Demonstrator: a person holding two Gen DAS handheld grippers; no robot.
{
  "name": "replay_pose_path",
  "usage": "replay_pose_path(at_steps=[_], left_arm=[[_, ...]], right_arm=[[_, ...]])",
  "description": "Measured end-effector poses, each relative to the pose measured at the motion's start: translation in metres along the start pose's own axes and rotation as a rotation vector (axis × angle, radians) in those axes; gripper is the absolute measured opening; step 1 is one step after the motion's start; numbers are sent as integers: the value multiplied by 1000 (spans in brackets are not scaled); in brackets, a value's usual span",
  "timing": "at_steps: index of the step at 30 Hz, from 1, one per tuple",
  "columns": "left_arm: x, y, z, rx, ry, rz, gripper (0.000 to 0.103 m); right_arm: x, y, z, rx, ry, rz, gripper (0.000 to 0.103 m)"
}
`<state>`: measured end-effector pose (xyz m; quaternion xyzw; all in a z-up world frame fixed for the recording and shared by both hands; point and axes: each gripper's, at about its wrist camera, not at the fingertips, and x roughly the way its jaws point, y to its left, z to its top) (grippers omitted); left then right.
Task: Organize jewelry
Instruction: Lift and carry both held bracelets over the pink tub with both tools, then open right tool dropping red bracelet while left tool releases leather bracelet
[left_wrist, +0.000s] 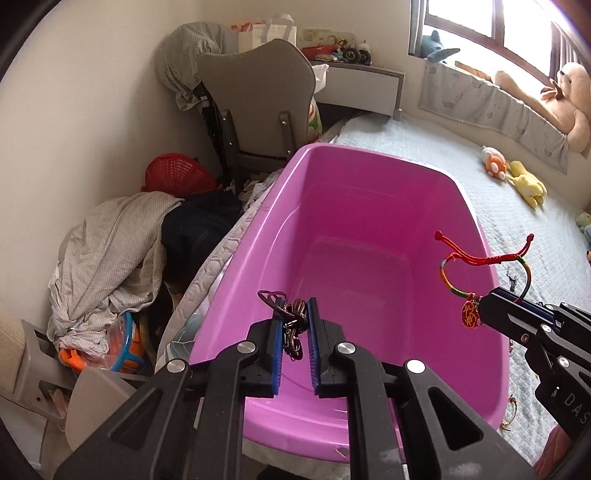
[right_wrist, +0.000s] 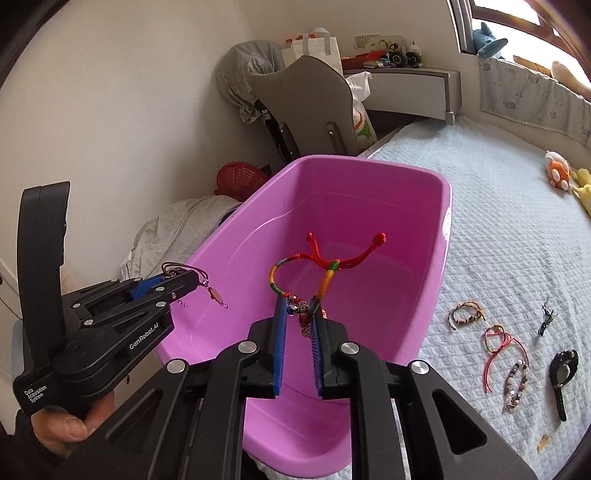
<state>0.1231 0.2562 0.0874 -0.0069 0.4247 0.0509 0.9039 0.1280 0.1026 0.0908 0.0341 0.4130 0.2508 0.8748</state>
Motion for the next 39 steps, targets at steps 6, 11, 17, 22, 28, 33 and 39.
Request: replay_pose_path(at_steps=[6, 11, 17, 22, 28, 33, 39], left_arm=[[24, 4, -3, 5, 59, 4, 12], [40, 5, -4, -1, 107, -7, 12], [49, 4, -4, 3, 137, -3, 12], [51, 4, -3, 0, 143, 1, 13], [45, 5, -3, -3, 117, 6, 66], [32, 2, -3, 10, 66, 21, 76], [28, 1, -3, 11, 61, 21, 79]], right_arm=[[22, -1, 1, 16, 71, -29, 12], [32, -1, 1, 20, 113, -50, 13], [41, -6, 1, 35, 140, -58, 13], [44, -8, 2, 36, 149, -66, 13], [39, -7, 4, 25, 123, -82, 59], [29, -8, 5, 17, 95, -100, 59], [23, -10, 4, 25, 84, -91, 59]])
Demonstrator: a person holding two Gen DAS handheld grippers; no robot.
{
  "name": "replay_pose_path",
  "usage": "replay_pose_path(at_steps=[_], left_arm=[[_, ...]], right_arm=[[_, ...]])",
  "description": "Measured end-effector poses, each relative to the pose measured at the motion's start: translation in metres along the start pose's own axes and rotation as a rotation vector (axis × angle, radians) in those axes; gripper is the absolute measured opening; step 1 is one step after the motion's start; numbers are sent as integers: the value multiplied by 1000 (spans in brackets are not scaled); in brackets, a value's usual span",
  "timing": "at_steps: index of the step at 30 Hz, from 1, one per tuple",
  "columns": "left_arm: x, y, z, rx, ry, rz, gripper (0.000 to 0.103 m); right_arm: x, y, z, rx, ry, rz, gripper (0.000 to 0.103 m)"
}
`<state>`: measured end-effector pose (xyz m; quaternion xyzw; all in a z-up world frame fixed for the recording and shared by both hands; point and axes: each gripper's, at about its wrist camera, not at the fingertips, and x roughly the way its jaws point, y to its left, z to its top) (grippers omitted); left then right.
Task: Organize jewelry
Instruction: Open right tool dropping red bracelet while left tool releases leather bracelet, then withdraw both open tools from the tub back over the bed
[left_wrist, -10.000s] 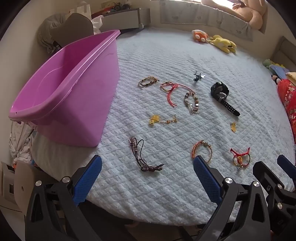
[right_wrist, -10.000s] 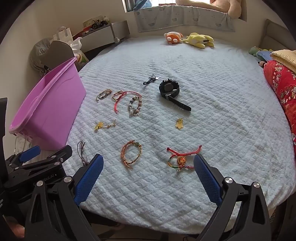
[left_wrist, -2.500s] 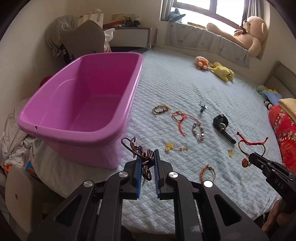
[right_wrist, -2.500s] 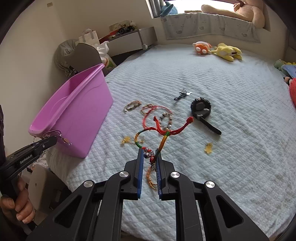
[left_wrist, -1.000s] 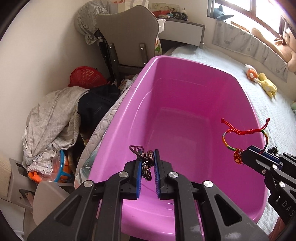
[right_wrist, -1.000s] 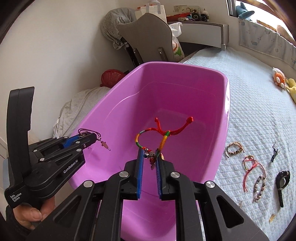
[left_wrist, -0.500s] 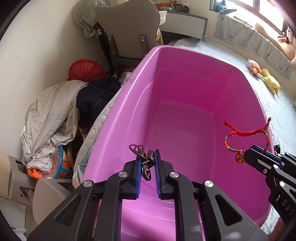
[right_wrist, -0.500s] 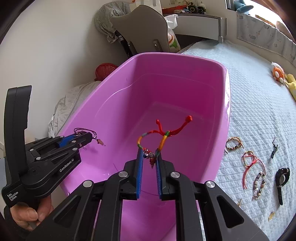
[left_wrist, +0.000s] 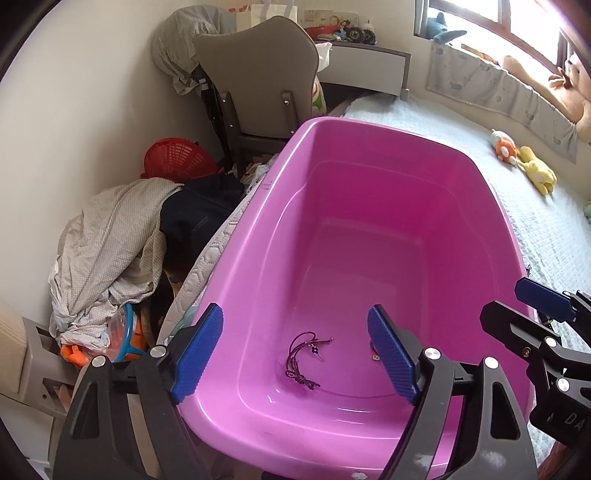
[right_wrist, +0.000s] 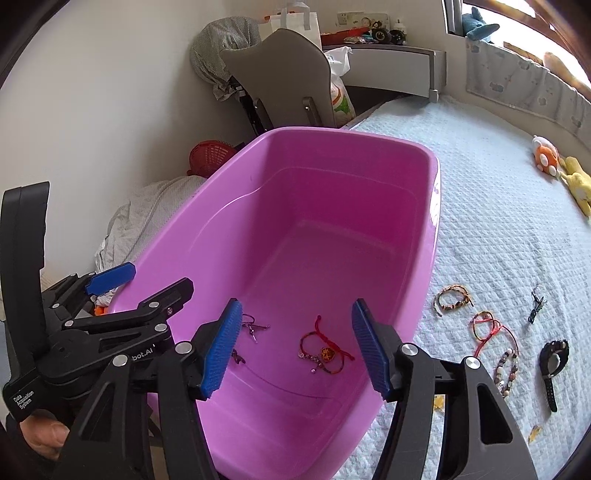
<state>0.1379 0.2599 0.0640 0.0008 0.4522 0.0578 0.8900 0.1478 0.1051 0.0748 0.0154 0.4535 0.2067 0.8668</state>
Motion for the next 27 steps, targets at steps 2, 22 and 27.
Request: replay_pose_path(at_steps=[2, 22, 27], left_arm=[[-2, 0, 0, -1, -2, 1, 79], [-19, -6, -7, -6, -17, 26, 82], [-26, -10, -11, -3, -23, 34, 82]], right_arm=[[0, -1, 1, 4, -1, 2, 59], [-12, -7, -7, 24, -11, 22, 59], [-18, -12, -12, 32, -17, 31, 59]])
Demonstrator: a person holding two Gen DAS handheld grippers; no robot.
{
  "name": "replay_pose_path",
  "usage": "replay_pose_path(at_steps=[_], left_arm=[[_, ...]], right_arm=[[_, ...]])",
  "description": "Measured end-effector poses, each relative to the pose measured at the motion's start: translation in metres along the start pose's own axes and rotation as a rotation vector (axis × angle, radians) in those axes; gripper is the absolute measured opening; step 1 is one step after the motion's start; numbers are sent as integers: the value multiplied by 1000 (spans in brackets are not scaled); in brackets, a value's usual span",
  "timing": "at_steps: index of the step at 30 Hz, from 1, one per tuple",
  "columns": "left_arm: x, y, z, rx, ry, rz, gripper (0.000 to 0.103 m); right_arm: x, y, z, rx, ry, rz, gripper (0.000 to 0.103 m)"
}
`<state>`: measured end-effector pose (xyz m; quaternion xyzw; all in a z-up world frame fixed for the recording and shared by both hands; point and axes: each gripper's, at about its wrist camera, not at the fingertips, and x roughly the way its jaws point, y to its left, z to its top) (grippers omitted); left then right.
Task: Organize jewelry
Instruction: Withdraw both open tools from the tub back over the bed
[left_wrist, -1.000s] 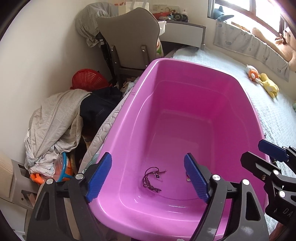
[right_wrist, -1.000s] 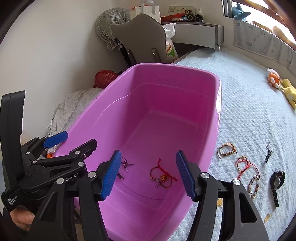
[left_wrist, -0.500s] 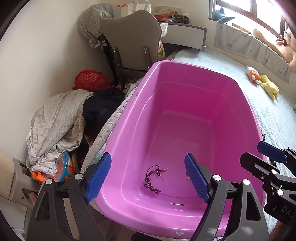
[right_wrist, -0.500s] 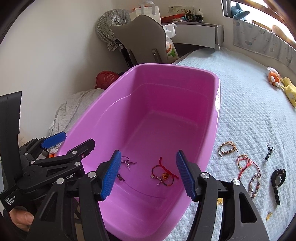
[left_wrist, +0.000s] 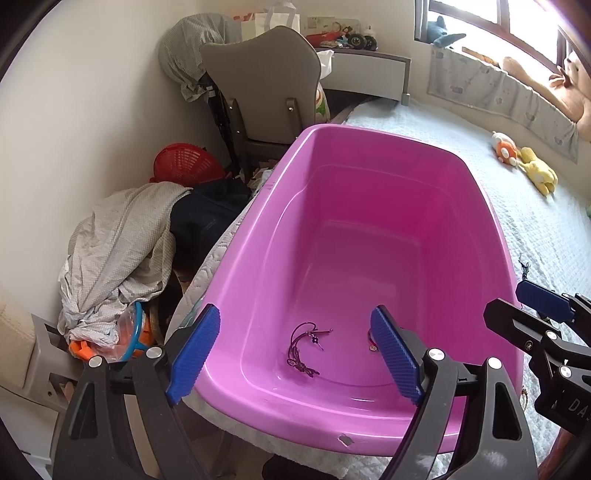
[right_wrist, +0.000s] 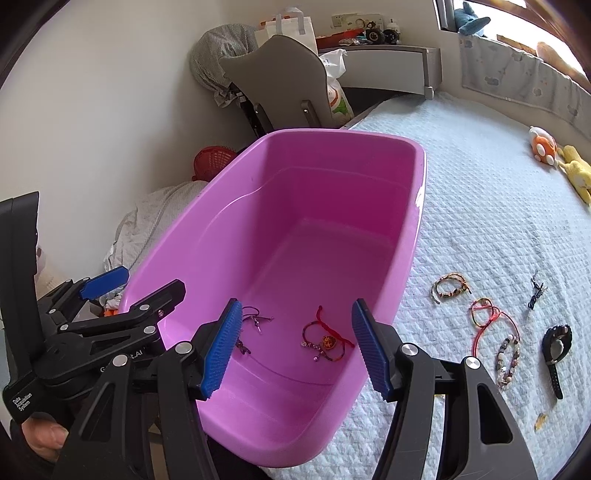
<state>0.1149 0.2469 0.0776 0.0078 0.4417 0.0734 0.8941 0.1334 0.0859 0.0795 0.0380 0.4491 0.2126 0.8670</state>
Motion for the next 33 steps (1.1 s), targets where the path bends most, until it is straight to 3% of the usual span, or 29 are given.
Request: replay_pose_path(at_steps=[15, 33], left_arm=[[-23, -23, -16, 18, -17, 14, 84], [-42, -71, -42, 45, -24, -30, 85]], right_arm=[[-26, -22, -25, 30, -20, 12, 59], [-79, -76, -70, 98, -94, -3, 59]])
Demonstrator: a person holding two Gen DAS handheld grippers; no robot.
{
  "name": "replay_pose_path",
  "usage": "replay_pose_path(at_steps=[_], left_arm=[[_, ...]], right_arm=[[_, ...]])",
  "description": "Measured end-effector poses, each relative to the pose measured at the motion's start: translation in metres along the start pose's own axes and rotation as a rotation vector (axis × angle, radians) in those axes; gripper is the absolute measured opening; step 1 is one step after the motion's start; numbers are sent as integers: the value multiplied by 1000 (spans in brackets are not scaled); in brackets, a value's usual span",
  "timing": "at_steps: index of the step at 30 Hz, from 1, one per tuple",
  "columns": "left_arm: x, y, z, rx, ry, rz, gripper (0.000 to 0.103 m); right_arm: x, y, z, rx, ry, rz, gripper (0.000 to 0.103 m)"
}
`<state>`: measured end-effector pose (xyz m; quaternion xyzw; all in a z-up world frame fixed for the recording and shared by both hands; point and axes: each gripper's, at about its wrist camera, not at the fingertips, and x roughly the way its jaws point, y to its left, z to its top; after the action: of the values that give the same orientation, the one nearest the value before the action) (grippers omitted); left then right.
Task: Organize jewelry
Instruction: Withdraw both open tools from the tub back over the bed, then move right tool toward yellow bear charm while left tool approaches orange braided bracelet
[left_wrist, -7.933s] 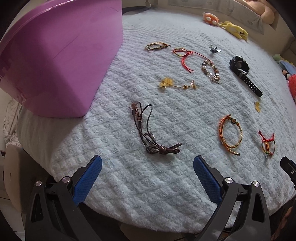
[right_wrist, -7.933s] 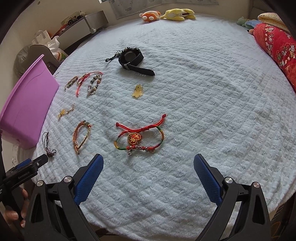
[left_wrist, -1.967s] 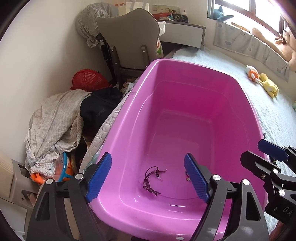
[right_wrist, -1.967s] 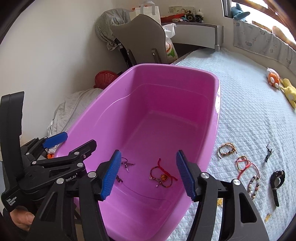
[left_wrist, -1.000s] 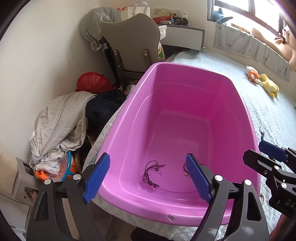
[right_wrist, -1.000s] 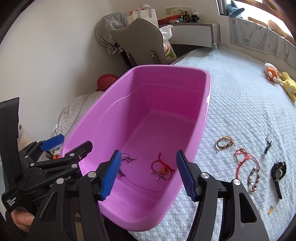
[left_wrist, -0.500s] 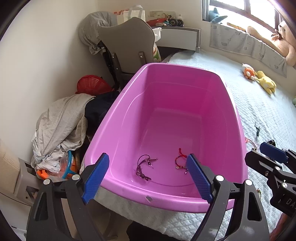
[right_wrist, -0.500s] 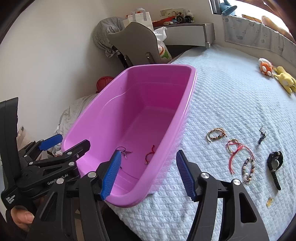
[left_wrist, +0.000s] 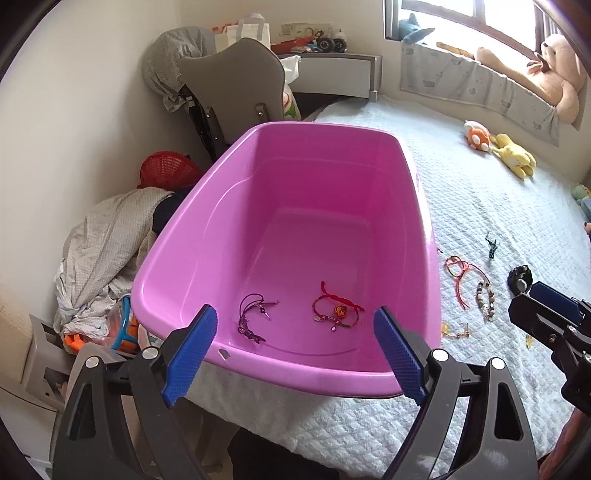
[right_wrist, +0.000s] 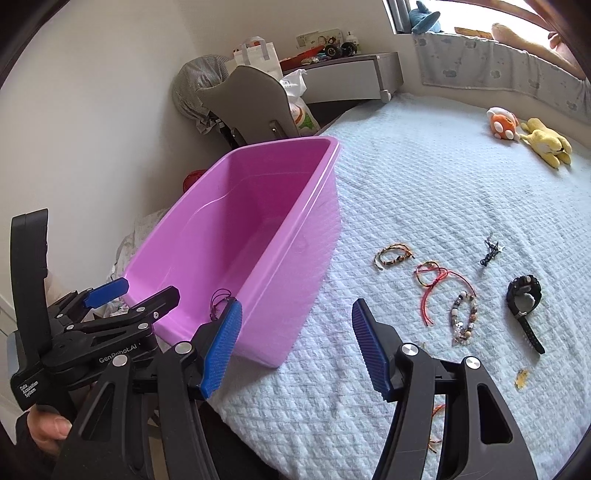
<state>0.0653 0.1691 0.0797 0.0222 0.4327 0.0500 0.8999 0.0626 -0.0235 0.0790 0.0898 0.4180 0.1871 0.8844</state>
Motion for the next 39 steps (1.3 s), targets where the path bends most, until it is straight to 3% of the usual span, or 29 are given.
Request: replay_pose_path(at_steps=[25, 39], left_arm=[[-19, -107, -48, 70, -39, -196, 89], [2, -169, -99, 81, 41, -227, 89]], right_arm=[[-67, -138, -93, 171, 13, -191, 62], [-77, -199, -144, 240, 17, -238, 62]])
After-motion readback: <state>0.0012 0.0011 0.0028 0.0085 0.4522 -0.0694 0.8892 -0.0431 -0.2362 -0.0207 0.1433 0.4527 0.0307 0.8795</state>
